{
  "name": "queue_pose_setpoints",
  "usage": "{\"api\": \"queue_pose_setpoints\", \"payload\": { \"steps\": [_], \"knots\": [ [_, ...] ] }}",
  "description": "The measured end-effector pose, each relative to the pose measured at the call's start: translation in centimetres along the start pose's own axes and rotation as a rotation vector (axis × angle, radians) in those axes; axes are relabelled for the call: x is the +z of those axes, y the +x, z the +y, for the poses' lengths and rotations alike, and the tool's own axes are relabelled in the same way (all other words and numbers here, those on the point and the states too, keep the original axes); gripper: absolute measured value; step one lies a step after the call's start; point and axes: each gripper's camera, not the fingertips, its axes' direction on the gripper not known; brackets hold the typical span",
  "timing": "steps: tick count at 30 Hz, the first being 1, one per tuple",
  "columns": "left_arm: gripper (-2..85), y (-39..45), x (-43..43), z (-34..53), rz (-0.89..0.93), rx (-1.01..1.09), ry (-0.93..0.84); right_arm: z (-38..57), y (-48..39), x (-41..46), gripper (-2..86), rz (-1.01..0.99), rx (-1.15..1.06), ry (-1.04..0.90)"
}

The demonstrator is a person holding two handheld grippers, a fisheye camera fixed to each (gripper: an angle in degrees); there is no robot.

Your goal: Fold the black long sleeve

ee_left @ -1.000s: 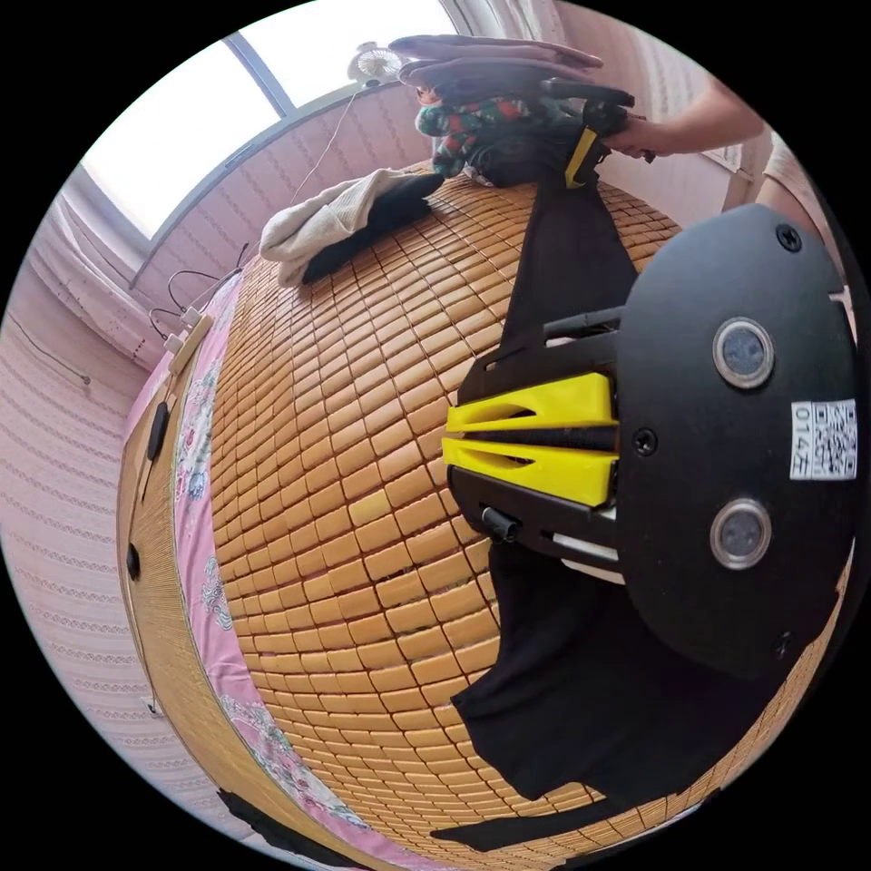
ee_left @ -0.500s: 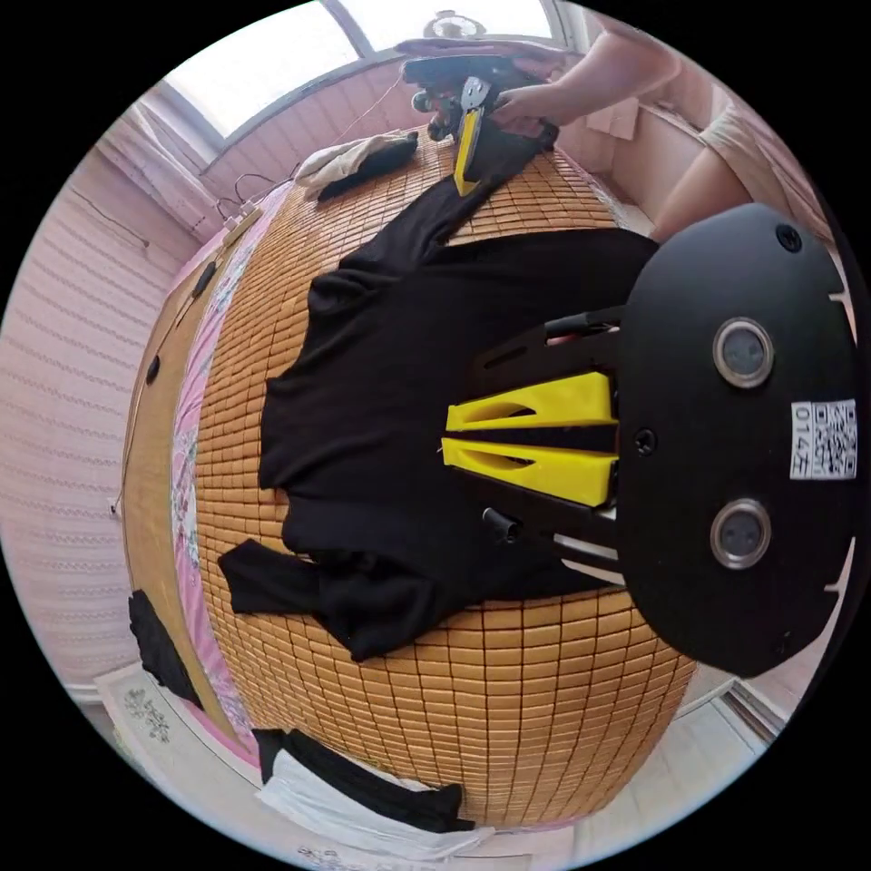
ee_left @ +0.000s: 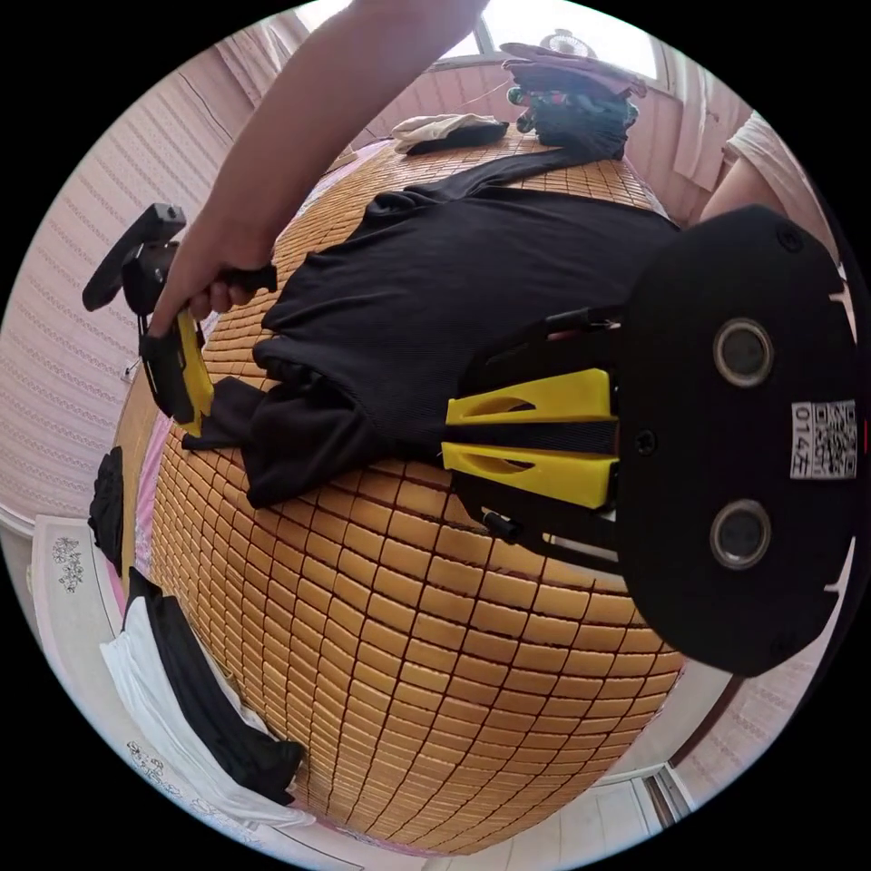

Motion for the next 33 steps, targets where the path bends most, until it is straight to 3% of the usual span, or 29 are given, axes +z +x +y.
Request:
{"api": "queue_pose_setpoints", "payload": {
  "steps": [3, 4, 8, 11, 13, 14, 17, 21, 27, 33],
  "knots": [
    [2.8, -1.5, -0.4, 0.9, 0.021, 0.012, -0.015, -3.4, 0.1, 1.9, 7.5, 0.147, 0.046, -0.118],
    [2.7, -2.2, -0.9, 1.2, 0.034, 0.012, -0.013, -3.8, -0.4, 0.9, 5.4, 0.222, 0.035, -0.071],
    [2.9, -4.5, -2.5, 1.9, 0.099, -0.001, -0.012, -5.7, -1.4, -1.4, 1.5, 0.207, -0.041, -0.108],
    [3.4, -5.7, -3.8, 2.6, 0.129, 0.005, -0.010, -6.5, -5.1, -6.4, 0.8, -0.099, -0.251, -0.016],
    [3.7, -6.3, -5.0, 3.1, 0.152, 0.008, 0.006, -6.5, -9.9, -11.1, 0.9, -0.396, -0.504, -0.010],
    [3.9, -6.6, -6.0, 3.5, 0.165, 0.017, 0.015, -6.3, -10.9, -12.2, 1.0, -0.416, -0.547, 0.001],
    [4.2, -7.7, -8.9, 4.6, 0.169, 0.046, 0.033, -6.4, -13.2, -15.8, 1.9, -0.333, -0.614, 0.019],
    [4.4, -10.6, -12.7, 5.9, 0.116, 0.031, 0.049, -6.4, -12.8, -16.1, 5.1, -0.137, -0.544, -0.091],
    [5.5, -17.6, -18.2, 7.0, -0.179, -0.018, 0.070, -2.8, -14.4, -13.0, 8.8, 0.072, -0.554, -0.281],
    [7.8, -20.7, -16.9, 4.9, -0.441, 0.070, -0.083, -2.1, -16.6, -13.1, 6.5, 0.236, -0.496, -0.281]
  ]
}}
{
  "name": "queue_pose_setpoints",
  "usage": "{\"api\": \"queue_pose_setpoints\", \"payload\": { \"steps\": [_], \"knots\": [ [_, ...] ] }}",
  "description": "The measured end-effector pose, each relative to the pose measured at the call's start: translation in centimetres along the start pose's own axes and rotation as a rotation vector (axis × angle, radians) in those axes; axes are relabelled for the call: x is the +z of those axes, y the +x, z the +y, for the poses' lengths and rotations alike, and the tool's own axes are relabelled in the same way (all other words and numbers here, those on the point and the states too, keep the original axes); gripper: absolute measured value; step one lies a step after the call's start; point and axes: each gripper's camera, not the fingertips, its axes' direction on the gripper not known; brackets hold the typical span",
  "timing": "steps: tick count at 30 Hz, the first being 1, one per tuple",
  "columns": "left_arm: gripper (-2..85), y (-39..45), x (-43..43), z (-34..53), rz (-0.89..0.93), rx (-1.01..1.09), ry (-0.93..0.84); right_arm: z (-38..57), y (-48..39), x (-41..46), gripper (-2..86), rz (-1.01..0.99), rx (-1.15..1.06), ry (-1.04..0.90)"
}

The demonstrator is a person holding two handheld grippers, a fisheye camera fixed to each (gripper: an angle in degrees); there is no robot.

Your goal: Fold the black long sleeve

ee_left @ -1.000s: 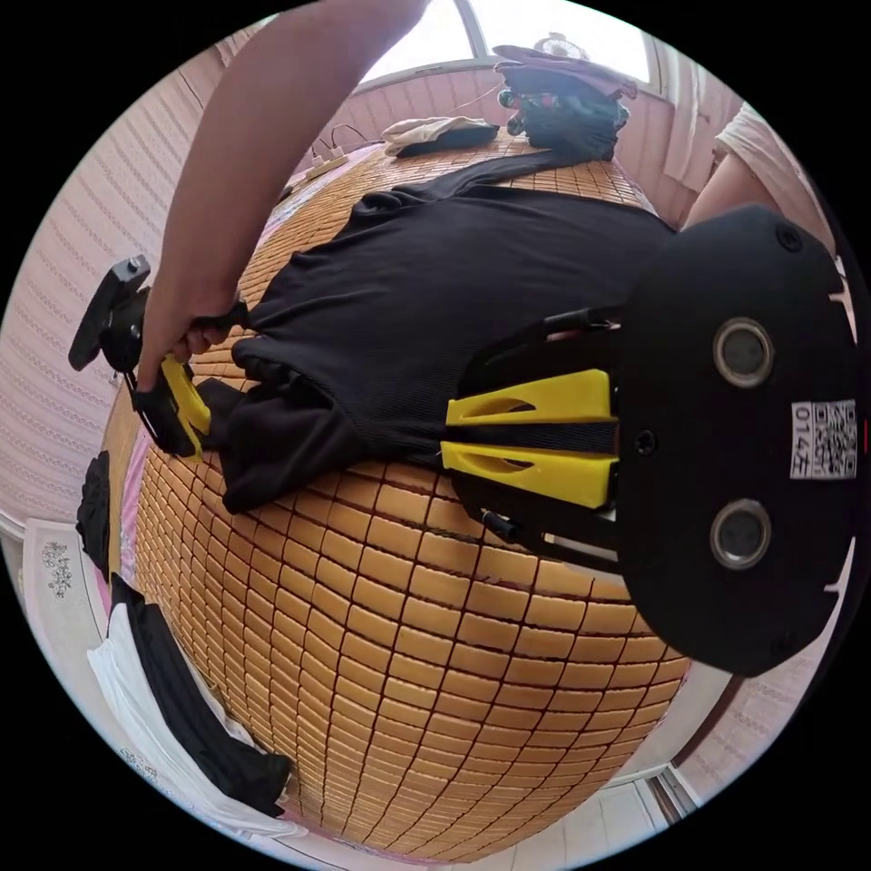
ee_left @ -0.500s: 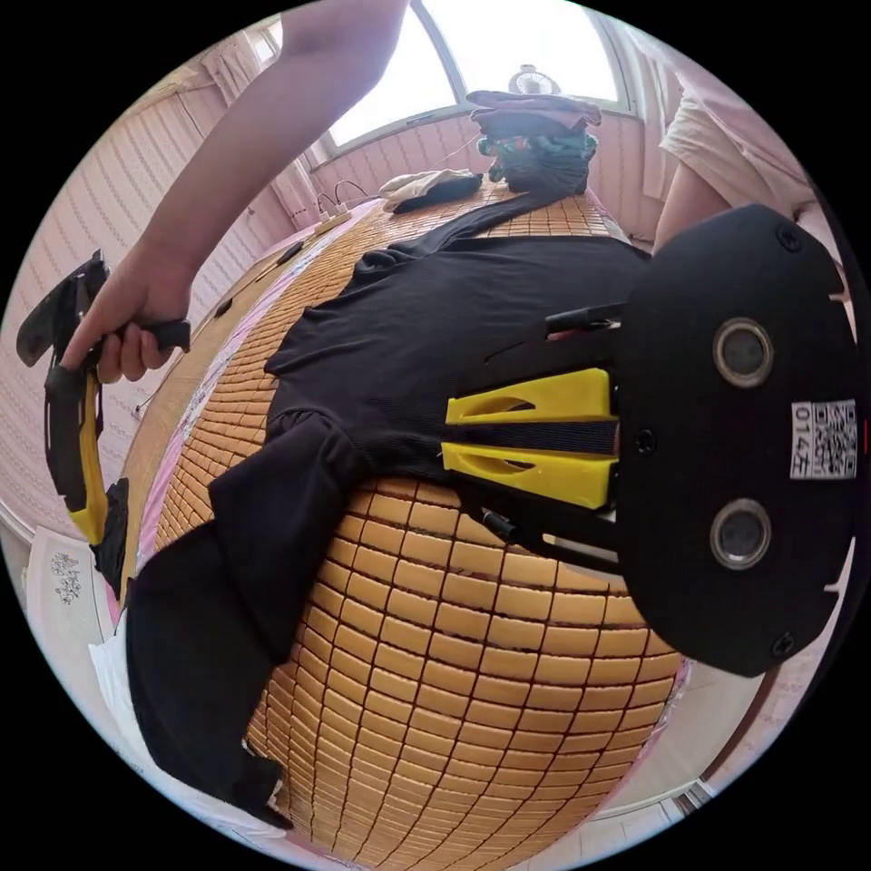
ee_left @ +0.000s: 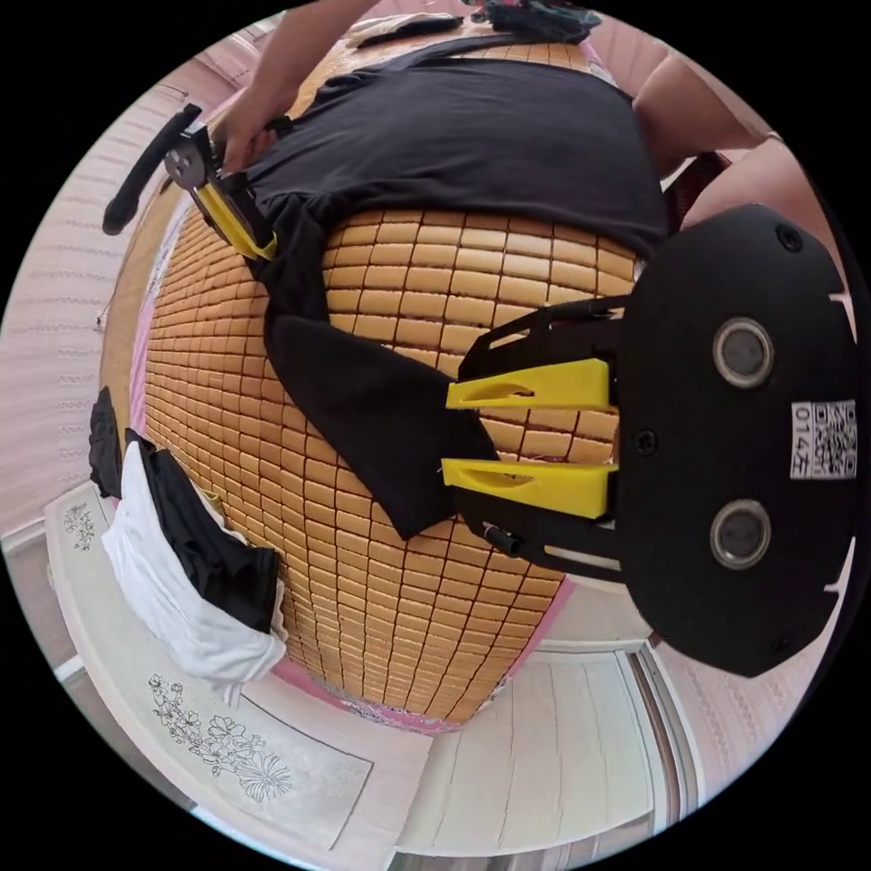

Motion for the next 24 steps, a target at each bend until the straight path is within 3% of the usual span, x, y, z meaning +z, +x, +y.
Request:
{"api": "queue_pose_setpoints", "payload": {
  "steps": [6, 13, 15, 20, 24],
  "knots": [
    [-0.5, -3.7, 0.7, -0.9, 0.174, -0.036, -0.098, 1.2, -0.8, -4.5, 1.2, -0.015, 0.005, 0.062],
    [-0.9, -12.4, -8.2, 5.2, 0.653, -0.124, 0.062, 5.4, 0.1, -12.0, 0.5, -0.075, 0.019, 0.191],
    [-0.9, -15.5, -9.1, 5.9, 0.653, -0.224, 0.069, 5.6, -0.2, -12.6, 0.5, -0.088, 0.012, 0.201],
    [-0.5, -23.6, -6.0, 6.2, 0.410, -0.592, 0.101, 3.5, -1.0, -11.2, 0.5, -0.077, 0.037, 0.179],
    [1.9, -23.6, -3.6, 6.0, 0.409, -0.581, 0.039, 2.0, -1.3, -8.5, 0.5, -0.085, 0.086, 0.119]
  ]
}}
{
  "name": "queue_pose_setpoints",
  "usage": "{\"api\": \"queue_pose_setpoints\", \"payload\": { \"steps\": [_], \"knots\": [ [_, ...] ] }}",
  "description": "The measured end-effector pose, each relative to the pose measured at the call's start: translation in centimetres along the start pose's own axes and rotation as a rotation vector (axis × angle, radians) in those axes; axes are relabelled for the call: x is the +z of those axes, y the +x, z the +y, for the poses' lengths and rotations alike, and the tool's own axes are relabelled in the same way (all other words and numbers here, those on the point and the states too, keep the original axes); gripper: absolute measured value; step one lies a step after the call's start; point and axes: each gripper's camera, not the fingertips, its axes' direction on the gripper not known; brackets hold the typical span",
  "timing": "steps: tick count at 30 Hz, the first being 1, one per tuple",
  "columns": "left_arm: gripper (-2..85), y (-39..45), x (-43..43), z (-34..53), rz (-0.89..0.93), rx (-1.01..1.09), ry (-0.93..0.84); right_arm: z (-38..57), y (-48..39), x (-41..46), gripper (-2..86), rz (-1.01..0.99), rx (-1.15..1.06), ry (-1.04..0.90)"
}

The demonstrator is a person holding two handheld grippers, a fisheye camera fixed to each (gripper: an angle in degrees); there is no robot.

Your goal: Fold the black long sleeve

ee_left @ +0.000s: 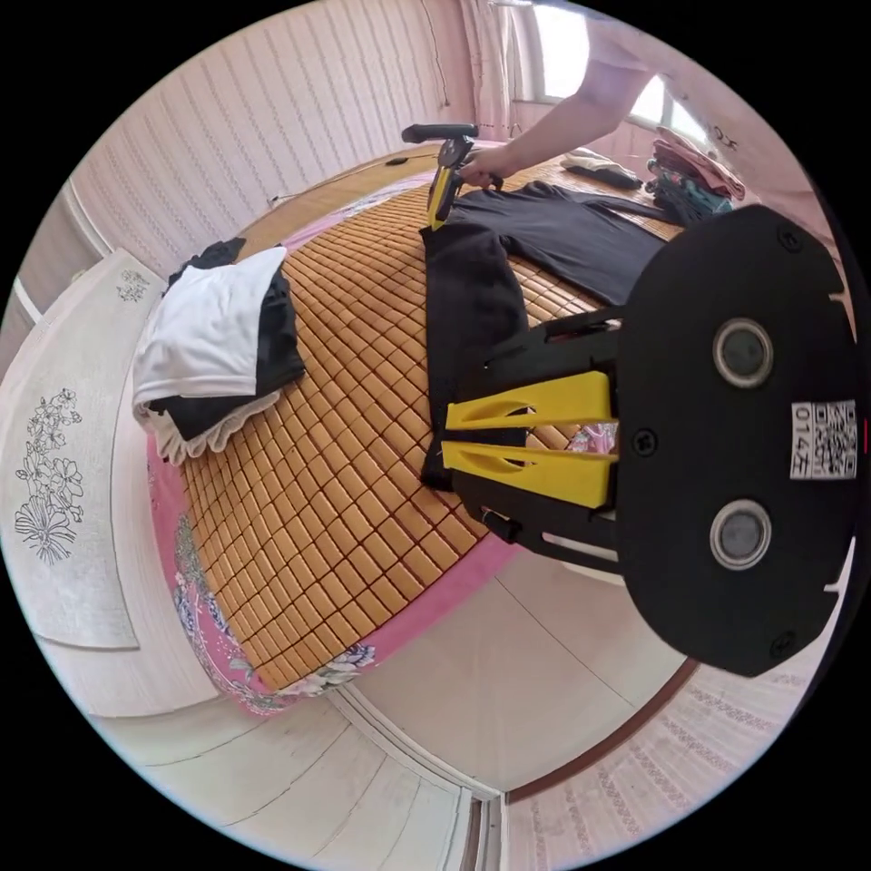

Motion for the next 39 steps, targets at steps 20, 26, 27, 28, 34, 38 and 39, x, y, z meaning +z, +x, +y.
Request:
{"api": "queue_pose_setpoints", "payload": {
  "steps": [20, 26, 27, 28, 34, 38, 39],
  "knots": [
    [-0.4, -3.5, 4.5, 0.3, -0.112, -0.102, 0.035, 2.2, -3.4, 4.6, 0.9, 0.035, 0.189, 0.013],
    [1.5, -5.2, 4.6, 1.1, -0.065, -0.199, 0.049, 5.1, -3.0, 4.3, 5.5, -0.042, 0.213, 0.088],
    [1.5, -4.8, 4.4, 1.1, -0.068, -0.183, 0.054, 6.4, -2.8, 3.2, 5.9, -0.016, 0.218, 0.131],
    [1.5, -3.8, 3.9, 1.1, -0.070, -0.138, 0.057, 7.9, -2.4, 2.3, 6.1, 0.025, 0.236, 0.164],
    [0.4, 4.5, 3.6, 0.6, -0.008, 0.132, 0.073, 14.0, 2.3, 3.0, 8.7, 0.137, 0.380, 0.097],
    [0.8, 11.8, 7.1, 0.0, 0.078, 0.307, 0.039, 14.7, 2.1, 6.4, 9.2, 0.048, 0.364, 0.038],
    [0.8, 12.8, 7.8, -0.1, 0.085, 0.328, 0.026, 14.5, 1.3, 7.9, 6.7, 0.041, 0.334, 0.002]
  ]
}}
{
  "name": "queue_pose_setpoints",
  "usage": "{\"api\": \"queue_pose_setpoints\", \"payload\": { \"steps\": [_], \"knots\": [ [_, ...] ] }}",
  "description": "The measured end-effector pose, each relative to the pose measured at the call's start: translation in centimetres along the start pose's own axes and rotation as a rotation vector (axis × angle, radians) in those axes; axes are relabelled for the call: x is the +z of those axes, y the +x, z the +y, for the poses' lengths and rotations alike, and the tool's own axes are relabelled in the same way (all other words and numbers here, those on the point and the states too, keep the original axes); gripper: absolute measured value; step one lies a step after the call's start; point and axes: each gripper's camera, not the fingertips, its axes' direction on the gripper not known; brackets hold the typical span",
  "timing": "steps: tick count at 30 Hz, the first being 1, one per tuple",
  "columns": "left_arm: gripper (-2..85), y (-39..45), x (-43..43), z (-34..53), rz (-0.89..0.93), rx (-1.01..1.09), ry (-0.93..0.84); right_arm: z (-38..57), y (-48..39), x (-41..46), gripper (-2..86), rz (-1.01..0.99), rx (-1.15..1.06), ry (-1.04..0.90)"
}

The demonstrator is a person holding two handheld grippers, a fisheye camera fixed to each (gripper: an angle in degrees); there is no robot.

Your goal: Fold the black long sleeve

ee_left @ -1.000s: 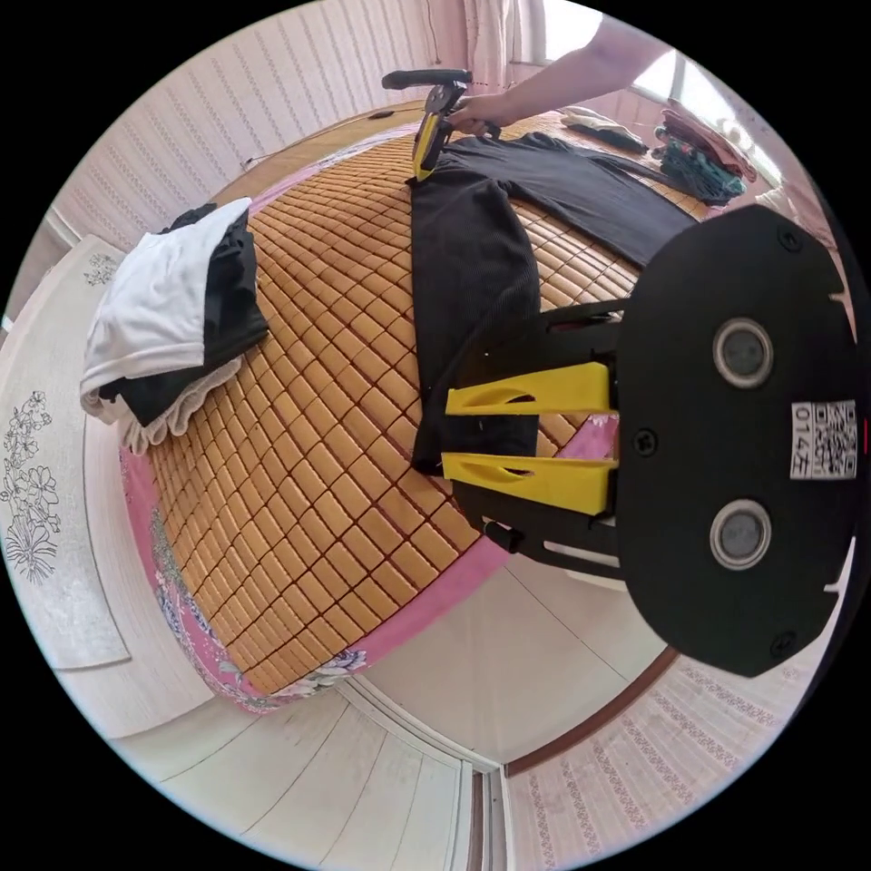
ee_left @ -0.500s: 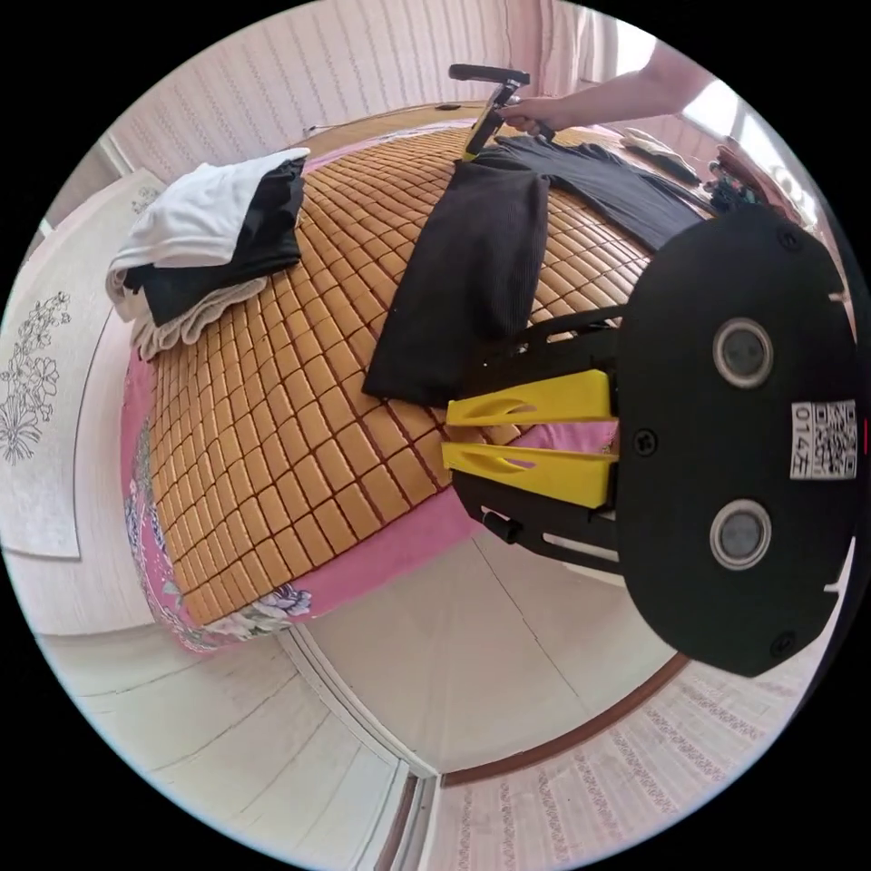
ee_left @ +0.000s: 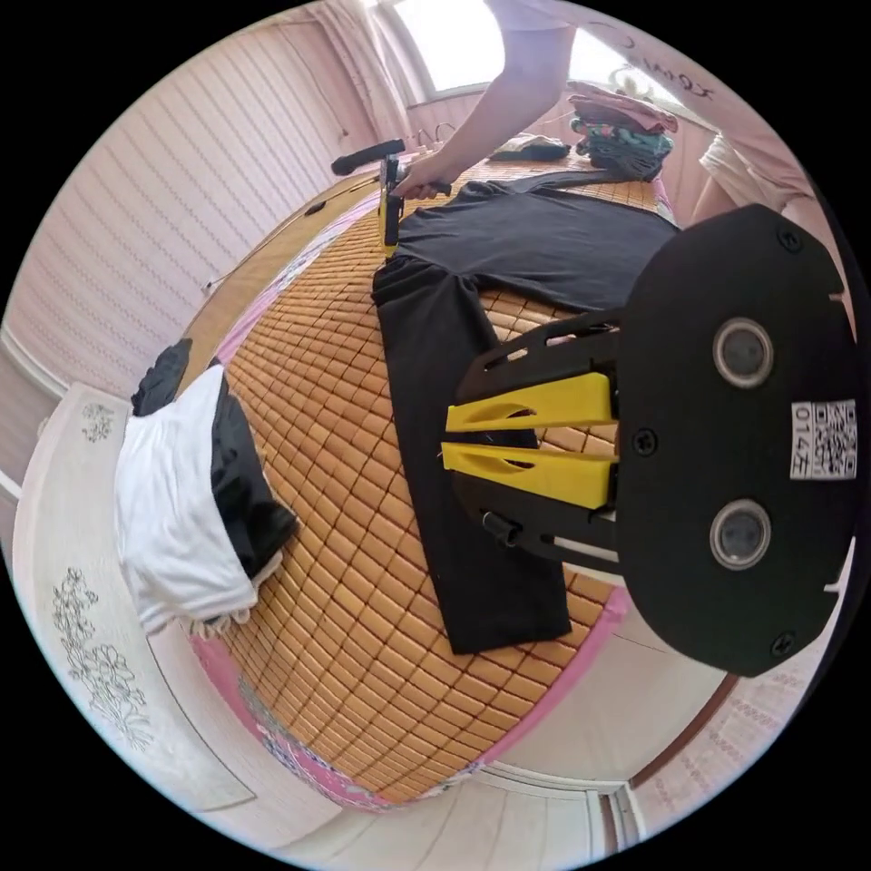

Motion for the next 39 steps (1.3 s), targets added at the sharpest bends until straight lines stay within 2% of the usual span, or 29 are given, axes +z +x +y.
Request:
{"api": "queue_pose_setpoints", "payload": {
  "steps": [1, 3, 8, 12, 15, 16, 18, 25, 29, 36, 39],
  "knots": [
    [1.0, 1.7, 1.6, -0.6, 0.019, 0.033, -0.022, 0.2, -0.8, 1.3, 2.4, 0.005, -0.026, -0.031],
    [1.2, 4.2, 3.5, -1.2, 0.058, 0.076, -0.033, 0.7, -1.1, 2.3, 0.6, 0.039, -0.019, -0.020],
    [1.4, 10.5, 6.8, -1.0, 0.102, 0.186, -0.066, 2.6, 0.6, 3.4, -0.4, -0.044, 0.105, 0.076],
    [1.2, 14.0, 7.6, 1.1, 0.122, 0.257, -0.110, 7.9, 0.4, -0.8, -0.1, -0.001, 0.081, 0.271],
    [1.4, 17.1, 8.4, 3.8, 0.130, 0.312, -0.172, 15.3, -0.4, -3.5, -0.4, 0.153, 0.089, 0.326],
    [1.4, 18.4, 8.9, 5.0, 0.135, 0.332, -0.202, 18.7, -1.0, -3.5, -0.5, 0.231, 0.102, 0.303],
    [1.6, 20.1, 9.7, 6.9, 0.143, 0.356, -0.251, 24.2, -2.0, -2.6, -0.8, 0.265, 0.125, 0.237],
    [1.4, 24.9, 12.4, 12.4, 0.084, 0.412, -0.339, 41.3, -7.8, 5.5, -0.9, 0.061, 0.244, -0.098],
    [0.1, 24.8, 12.9, 14.1, -0.013, 0.400, -0.300, 45.1, -10.3, 8.3, -0.8, 0.117, 0.260, -0.185],
    [-0.9, 23.7, 13.2, 17.2, -0.067, 0.462, -0.211, 48.1, -11.3, 9.8, -0.3, 0.172, 0.179, -0.113],
    [-0.9, 22.2, 12.7, 19.0, -0.020, 0.447, -0.127, 49.5, -10.5, 9.9, -0.3, 0.098, 0.256, -0.051]
  ]
}}
